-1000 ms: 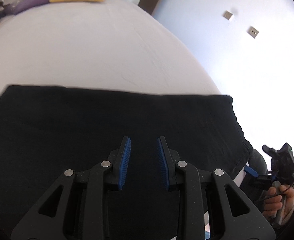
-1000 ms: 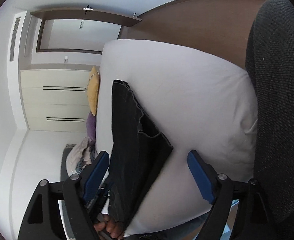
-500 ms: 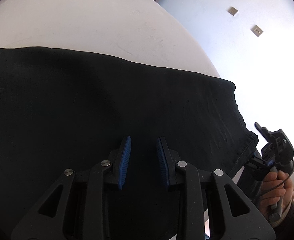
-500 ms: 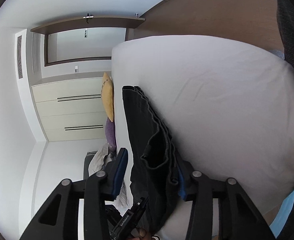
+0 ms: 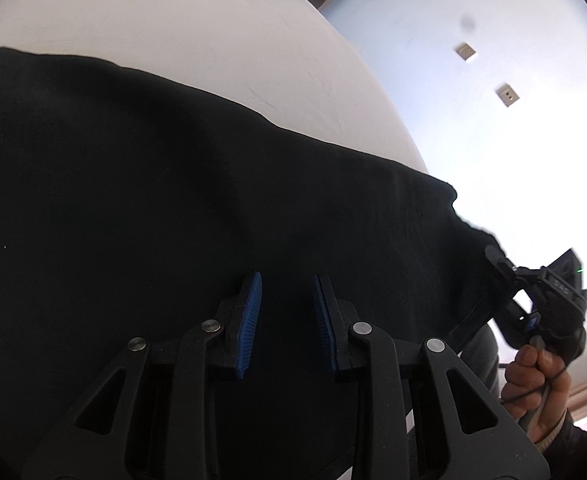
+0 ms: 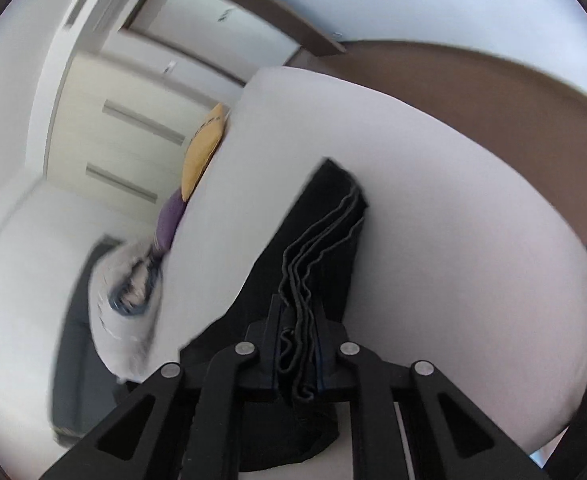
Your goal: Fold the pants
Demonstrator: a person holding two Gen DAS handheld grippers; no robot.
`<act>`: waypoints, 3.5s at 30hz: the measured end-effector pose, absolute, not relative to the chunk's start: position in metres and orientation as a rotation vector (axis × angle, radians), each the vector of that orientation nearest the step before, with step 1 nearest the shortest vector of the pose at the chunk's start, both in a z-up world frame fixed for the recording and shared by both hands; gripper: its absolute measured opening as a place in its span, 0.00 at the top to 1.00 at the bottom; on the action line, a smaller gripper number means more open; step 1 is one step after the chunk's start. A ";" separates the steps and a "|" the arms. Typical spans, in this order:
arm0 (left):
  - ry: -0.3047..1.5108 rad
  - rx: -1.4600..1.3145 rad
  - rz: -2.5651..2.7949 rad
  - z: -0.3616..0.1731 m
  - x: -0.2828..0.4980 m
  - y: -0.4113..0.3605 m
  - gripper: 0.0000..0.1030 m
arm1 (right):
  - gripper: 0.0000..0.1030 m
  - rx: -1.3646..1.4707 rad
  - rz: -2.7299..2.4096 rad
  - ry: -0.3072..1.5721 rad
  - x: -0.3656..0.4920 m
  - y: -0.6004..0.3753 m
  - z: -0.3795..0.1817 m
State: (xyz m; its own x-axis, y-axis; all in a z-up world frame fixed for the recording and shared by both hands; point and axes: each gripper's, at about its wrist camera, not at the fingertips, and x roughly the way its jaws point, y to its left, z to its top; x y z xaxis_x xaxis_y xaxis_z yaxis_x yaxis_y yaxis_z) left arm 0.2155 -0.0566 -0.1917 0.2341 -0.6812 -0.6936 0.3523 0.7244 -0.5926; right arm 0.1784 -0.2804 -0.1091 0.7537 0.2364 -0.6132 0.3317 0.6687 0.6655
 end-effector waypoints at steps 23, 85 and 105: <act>1.215 -0.722 -0.740 -0.168 0.232 -0.009 0.11 | 0.88 -0.224 0.235 0.824 0.207 -0.040 -0.092; 1.114 -0.075 -0.469 -0.124 0.259 0.134 0.86 | 0.46 0.577 0.708 1.013 0.285 -0.115 -0.093; 1.178 0.018 -0.457 -0.174 0.195 0.092 0.86 | 0.63 0.868 0.763 1.189 0.338 -0.168 -0.190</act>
State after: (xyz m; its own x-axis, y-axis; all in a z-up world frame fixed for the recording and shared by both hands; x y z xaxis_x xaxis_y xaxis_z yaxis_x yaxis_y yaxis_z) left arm 0.1950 0.0920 -0.1743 0.3027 -0.3356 -0.8920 0.3546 0.9084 -0.2214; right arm 0.3378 -0.1678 -0.1896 0.2103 0.8666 -0.4526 -0.0504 0.4719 0.8802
